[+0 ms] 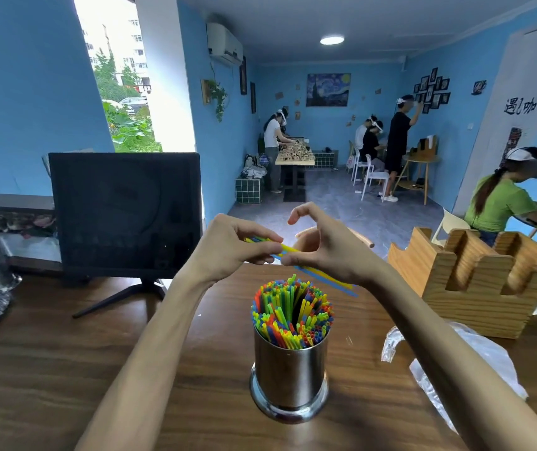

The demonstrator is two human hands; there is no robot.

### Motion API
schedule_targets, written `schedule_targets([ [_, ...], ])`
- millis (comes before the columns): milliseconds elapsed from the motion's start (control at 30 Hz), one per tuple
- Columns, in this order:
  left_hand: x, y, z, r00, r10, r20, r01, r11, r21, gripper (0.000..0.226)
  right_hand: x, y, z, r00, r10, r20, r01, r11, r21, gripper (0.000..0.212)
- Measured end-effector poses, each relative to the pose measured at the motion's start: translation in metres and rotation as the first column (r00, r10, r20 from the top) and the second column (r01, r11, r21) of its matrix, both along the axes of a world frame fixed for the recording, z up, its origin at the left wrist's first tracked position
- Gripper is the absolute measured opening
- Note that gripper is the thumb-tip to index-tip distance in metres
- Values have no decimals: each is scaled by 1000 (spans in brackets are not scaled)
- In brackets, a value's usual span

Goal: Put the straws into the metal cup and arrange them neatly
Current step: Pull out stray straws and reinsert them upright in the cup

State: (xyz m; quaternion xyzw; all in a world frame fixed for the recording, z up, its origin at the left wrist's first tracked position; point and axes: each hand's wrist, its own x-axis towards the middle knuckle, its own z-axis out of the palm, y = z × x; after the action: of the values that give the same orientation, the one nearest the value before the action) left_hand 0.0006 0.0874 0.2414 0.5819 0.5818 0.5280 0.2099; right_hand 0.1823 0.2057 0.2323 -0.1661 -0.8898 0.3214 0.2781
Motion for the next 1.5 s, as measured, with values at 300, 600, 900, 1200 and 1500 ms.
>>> schedule_targets([
  [300,-9,5,-35,751,187,633,-324,940,107,10,9,-21,-40,787,-332,-520,457,880,129,27],
  [600,26,8,-64,631,66,773,-201,976,80,30,-13,-19,-16,838,-322,-441,-140,654,-743,22],
  [900,23,8,-61,831,59,553,-62,998,-14,25,-15,-15,6,867,-273,-418,59,887,-457,12],
  [1200,4,12,-12,971,232,59,-230,972,-39,21,-10,-8,-3,981,-146,-126,115,967,-228,8],
  [1500,30,16,-35,983,147,-106,-119,965,235,42,-22,-12,-65,989,-151,0,150,986,74,27],
])
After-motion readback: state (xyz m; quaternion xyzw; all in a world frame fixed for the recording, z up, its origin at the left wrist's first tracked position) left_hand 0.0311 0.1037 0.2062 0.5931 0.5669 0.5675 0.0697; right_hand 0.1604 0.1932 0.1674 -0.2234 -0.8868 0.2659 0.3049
